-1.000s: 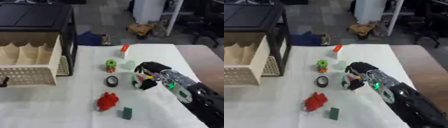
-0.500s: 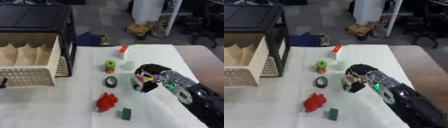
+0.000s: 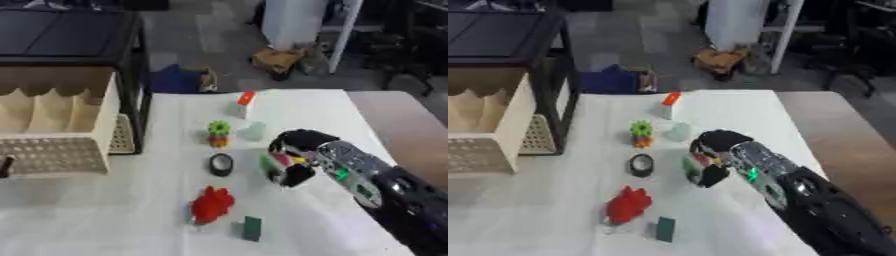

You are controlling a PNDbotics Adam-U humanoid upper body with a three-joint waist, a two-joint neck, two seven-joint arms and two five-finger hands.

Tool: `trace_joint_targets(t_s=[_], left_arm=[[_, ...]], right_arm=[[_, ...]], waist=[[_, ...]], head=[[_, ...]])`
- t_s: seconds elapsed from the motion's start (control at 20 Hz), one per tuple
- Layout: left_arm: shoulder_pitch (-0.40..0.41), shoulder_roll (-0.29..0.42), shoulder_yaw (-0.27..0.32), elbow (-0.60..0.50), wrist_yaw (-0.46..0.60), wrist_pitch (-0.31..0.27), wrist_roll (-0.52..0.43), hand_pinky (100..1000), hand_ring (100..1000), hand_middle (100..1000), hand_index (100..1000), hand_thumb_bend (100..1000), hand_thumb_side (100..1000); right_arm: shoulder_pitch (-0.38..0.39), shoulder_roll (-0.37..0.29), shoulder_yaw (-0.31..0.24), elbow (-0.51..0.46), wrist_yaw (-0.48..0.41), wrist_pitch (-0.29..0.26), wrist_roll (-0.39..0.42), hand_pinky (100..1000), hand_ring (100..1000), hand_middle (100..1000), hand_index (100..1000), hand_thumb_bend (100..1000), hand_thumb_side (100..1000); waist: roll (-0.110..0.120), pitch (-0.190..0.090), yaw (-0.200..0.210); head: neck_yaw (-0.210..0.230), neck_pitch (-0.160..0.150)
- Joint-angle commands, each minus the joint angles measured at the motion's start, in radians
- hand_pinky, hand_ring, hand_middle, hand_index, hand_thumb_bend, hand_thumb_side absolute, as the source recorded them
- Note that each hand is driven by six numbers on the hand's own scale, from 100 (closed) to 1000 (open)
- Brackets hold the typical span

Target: Pick up objects from table and place into drawer.

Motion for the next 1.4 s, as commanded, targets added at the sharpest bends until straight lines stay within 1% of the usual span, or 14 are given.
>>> trace_joint_targets(t_s=[0.05, 0.15, 0.25, 0.35, 0.4, 0.55, 0.6, 0.7, 0.85, 1.05, 1.1, 1.15, 1.3, 1.4], left_arm=[[-0.004, 0.006, 0.006, -0.012, 0.005, -0.002, -0.001, 603, 540, 657, 886, 100, 1000], [-0.004, 0.005, 0.005, -0.012, 0.006, -0.002, -0.002, 602, 540, 657, 886, 100, 1000], [-0.004, 0.005, 0.005, -0.012, 0.006, -0.002, -0.002, 602, 540, 657, 886, 100, 1000], [-0.005, 0.005, 0.005, -0.012, 0.007, -0.003, -0.003, 602, 541, 657, 886, 100, 1000], [-0.005, 0.005, 0.005, -0.012, 0.008, -0.003, -0.003, 601, 541, 657, 886, 100, 1000], [-0.006, 0.004, 0.005, -0.012, 0.01, -0.003, -0.004, 601, 541, 657, 885, 100, 1000], [-0.006, 0.004, 0.005, -0.012, 0.011, -0.003, -0.004, 600, 541, 657, 885, 100, 1000], [-0.006, 0.003, 0.005, -0.012, 0.013, -0.003, -0.004, 600, 541, 657, 885, 100, 1000], [-0.006, 0.002, 0.005, -0.012, 0.015, -0.003, -0.004, 600, 541, 656, 885, 100, 1000], [-0.005, 0.0, 0.005, -0.012, 0.017, -0.002, -0.004, 599, 541, 656, 884, 100, 1000], [-0.006, 0.0, 0.005, -0.012, 0.018, -0.003, -0.003, 599, 541, 656, 883, 100, 1000], [-0.006, 0.0, 0.006, -0.012, 0.019, -0.003, -0.003, 599, 541, 656, 883, 100, 1000], [-0.006, 0.0, 0.006, -0.012, 0.022, -0.002, 0.0, 599, 542, 655, 883, 100, 1000], [-0.007, 0.0, 0.005, -0.012, 0.025, -0.002, 0.001, 600, 542, 655, 883, 100, 1000]], right_arm=[[-0.007, -0.032, -0.011, 0.002, 0.017, -0.012, 0.022, 760, 854, 770, 872, 192, 507], [-0.006, -0.031, -0.012, 0.005, 0.022, -0.017, 0.03, 747, 842, 752, 865, 196, 496], [-0.006, -0.031, -0.014, 0.006, 0.023, -0.018, 0.034, 720, 813, 713, 839, 208, 478], [-0.006, -0.031, -0.013, 0.006, 0.024, -0.017, 0.035, 672, 764, 659, 807, 217, 450], [-0.006, -0.031, -0.013, 0.005, 0.024, -0.016, 0.034, 629, 730, 634, 797, 225, 435], [-0.004, -0.033, -0.012, 0.003, 0.029, -0.016, 0.028, 522, 668, 615, 777, 215, 412], [-0.003, -0.033, -0.012, 0.003, 0.032, -0.016, 0.024, 513, 663, 614, 777, 212, 406], [-0.001, -0.032, -0.011, 0.003, 0.036, -0.017, 0.014, 458, 627, 602, 769, 215, 389], [0.002, -0.032, -0.011, 0.004, 0.041, -0.017, -0.009, 436, 609, 590, 754, 210, 370], [0.006, -0.031, -0.007, 0.003, 0.053, -0.019, -0.049, 406, 596, 573, 732, 138, 346], [0.007, -0.031, -0.007, 0.003, 0.056, -0.019, -0.059, 391, 588, 563, 709, 100, 338], [0.009, -0.031, -0.007, 0.003, 0.057, -0.018, -0.071, 382, 583, 558, 697, 100, 336], [0.013, -0.03, -0.008, -0.002, 0.048, -0.007, -0.115, 359, 565, 525, 600, 100, 327], [0.014, -0.031, -0.006, -0.004, 0.037, 0.003, -0.138, 356, 562, 521, 582, 100, 334]], waist=[[0.003, -0.016, 0.001], [0.003, -0.016, 0.001], [0.003, -0.017, 0.001], [0.003, -0.017, 0.001], [0.003, -0.018, 0.001], [0.003, -0.018, 0.001], [0.003, -0.018, 0.001], [0.003, -0.018, 0.002], [0.003, -0.017, 0.002], [0.003, -0.017, 0.003], [0.003, -0.017, 0.003], [0.003, -0.017, 0.003], [0.002, -0.017, 0.003], [0.001, -0.017, 0.003]], head=[[-0.004, -0.012], [-0.005, -0.011], [-0.005, -0.01], [-0.006, -0.011], [-0.006, -0.011], [-0.007, -0.011], [-0.008, -0.011], [-0.009, -0.01], [-0.01, -0.009], [-0.012, -0.007], [-0.012, -0.007], [-0.013, -0.007], [-0.012, -0.007], [-0.013, -0.007]])
